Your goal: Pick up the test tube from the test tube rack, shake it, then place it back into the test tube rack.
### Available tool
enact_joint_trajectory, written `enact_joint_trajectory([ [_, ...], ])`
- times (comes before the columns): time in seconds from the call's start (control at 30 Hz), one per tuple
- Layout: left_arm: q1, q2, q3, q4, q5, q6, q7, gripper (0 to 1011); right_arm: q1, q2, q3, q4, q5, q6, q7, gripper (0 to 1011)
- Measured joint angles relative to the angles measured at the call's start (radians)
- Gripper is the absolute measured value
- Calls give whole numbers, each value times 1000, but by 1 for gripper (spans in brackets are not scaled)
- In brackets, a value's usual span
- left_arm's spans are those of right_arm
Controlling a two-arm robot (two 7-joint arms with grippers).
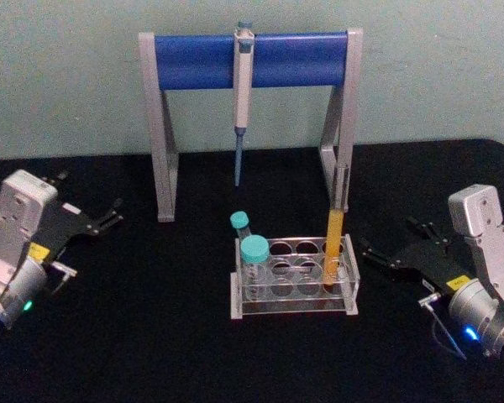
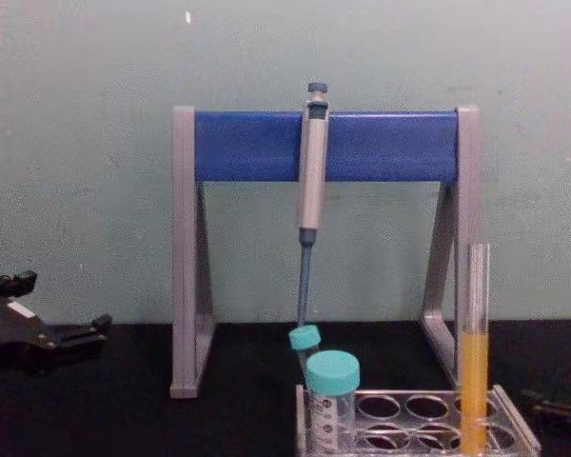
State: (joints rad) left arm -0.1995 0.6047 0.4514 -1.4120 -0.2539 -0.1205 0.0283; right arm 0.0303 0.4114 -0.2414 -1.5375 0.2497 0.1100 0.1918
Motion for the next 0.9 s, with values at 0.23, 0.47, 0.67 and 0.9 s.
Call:
enact_joint_trajectory([
  [0.23, 0, 0, 0, 0, 0, 0, 0, 1001, 0, 0, 0, 0, 0, 0, 0, 1000],
  [0.47, 0, 0, 0, 0, 0, 0, 0, 1001, 0, 0, 0, 0, 1, 0, 0, 1000],
  [0.67, 0, 0, 0, 0, 0, 0, 0, 1001, 0, 0, 0, 0, 0, 0, 0, 1000],
  [0.9, 0, 0, 0, 0, 0, 0, 0, 1001, 0, 0, 0, 0, 0, 0, 0, 1000],
])
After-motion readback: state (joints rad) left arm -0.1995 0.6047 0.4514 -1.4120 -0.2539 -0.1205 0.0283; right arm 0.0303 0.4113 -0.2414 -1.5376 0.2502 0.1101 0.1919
